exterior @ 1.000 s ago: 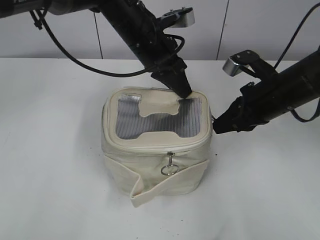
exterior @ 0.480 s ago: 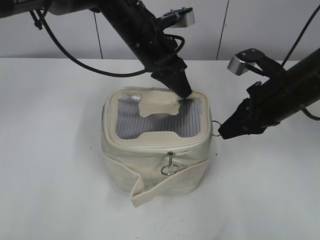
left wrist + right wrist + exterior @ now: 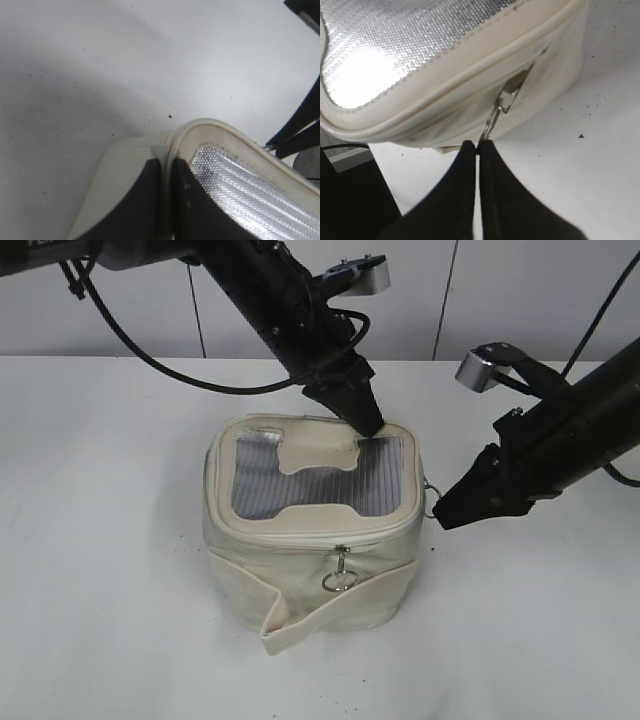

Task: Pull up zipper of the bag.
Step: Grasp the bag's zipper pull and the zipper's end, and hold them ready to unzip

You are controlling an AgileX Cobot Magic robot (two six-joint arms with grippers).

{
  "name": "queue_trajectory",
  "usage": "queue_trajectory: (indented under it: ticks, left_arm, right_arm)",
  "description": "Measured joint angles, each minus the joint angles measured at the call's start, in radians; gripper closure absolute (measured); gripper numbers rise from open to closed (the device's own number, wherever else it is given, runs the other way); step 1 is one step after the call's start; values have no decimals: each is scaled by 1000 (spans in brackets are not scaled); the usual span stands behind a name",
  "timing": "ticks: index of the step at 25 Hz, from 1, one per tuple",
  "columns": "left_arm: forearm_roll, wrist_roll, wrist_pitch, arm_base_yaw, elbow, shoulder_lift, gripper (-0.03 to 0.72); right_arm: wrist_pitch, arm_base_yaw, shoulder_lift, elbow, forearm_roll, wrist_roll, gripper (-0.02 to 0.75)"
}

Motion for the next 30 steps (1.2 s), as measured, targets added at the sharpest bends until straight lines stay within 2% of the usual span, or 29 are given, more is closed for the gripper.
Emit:
queue_trajectory:
  ticks: [7,12,16,21,27,30]
  left_arm:
    - [-3,0,6,0,0,0,655]
    - [-4,0,10,-1,0,0,655]
    - [-6,0,14,-1,0,0,655]
    - [-7,0,14,-1,0,0,655]
    - [-7,-9,18,-1,0,0,655]
    - [-8,-10,30,-1,0,-2,655]
  right_arm:
    - [63,6,-3,7,-17,55,733]
    - [90,68,-18,26,-78,121,733]
    - [98,153,-75,51,-162,228,733]
    - [92,298,-175,92,-196,347,733]
    - [-86,530,-179,80,-195,448,733]
    - [-174,616,-120,28,-183,455,733]
